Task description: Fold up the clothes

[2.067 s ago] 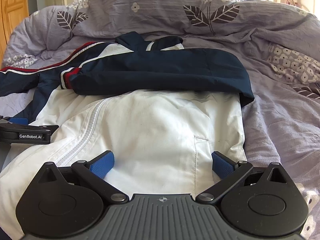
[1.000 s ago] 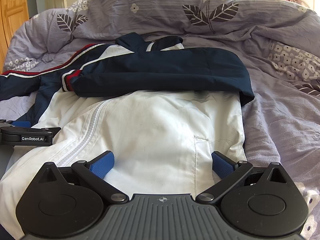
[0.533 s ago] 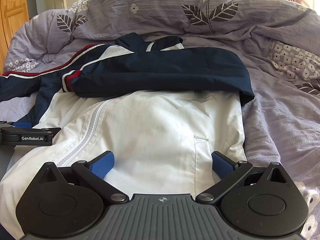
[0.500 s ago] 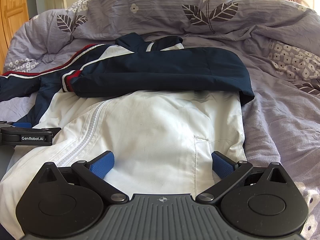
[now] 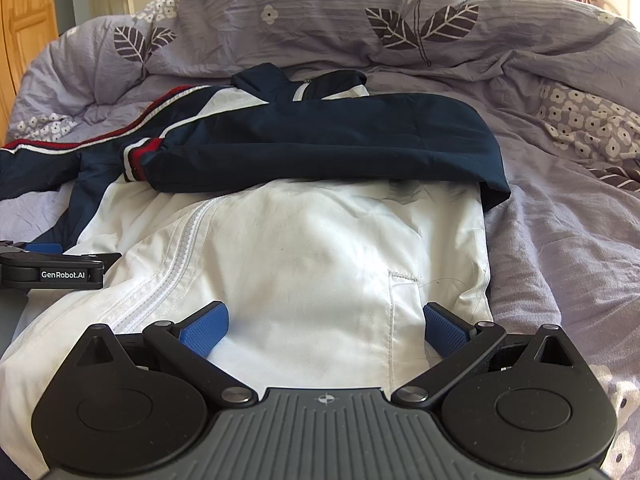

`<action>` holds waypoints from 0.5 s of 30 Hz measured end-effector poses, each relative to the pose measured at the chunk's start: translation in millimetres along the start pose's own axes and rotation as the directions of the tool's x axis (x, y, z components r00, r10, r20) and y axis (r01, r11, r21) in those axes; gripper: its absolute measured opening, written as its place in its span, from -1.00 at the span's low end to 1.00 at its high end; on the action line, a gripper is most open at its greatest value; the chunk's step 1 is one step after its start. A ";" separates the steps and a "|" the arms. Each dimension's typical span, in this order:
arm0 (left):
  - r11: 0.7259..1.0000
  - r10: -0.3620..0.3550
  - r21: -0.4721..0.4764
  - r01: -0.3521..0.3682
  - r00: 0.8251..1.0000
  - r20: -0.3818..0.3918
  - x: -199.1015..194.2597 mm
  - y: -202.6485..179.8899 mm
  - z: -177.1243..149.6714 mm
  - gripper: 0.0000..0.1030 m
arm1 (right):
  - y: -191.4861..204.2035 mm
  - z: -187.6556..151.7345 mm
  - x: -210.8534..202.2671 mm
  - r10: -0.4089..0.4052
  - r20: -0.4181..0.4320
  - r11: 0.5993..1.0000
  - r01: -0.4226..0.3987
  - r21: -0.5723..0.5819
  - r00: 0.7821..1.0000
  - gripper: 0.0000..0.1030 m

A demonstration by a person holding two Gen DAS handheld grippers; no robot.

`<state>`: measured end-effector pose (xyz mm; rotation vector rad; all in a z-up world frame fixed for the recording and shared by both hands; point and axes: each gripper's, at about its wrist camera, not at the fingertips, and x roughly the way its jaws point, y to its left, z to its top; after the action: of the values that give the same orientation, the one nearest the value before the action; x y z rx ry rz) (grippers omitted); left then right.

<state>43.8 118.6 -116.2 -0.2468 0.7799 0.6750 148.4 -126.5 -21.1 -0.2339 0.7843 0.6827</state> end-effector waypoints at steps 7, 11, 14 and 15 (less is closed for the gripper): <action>0.998 -0.059 0.006 0.059 0.997 -0.042 -15.5 16.5 27.6 1.00 | -2.7 0.6 1.4 0.005 -0.005 1.000 -0.005 0.010 1.000 1.00; 0.995 -0.095 0.009 0.096 0.993 -0.069 -25.0 26.8 44.8 0.99 | -1.4 5.1 1.0 -0.002 -0.027 1.000 0.002 0.006 1.000 1.00; 0.990 -0.144 -0.005 0.144 0.987 -0.077 -34.7 39.5 61.0 0.99 | -0.2 7.2 0.4 -0.011 -0.030 1.000 0.011 0.014 0.999 1.00; 0.979 -0.200 -0.049 0.198 0.978 -0.052 -42.8 54.9 73.2 0.99 | 0.0 7.7 0.2 -0.014 -0.030 1.000 0.014 0.019 0.999 1.00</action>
<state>27.9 173.0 -32.5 -0.3799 0.7838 0.4977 152.9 -123.1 -15.8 -0.2328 0.8163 0.6596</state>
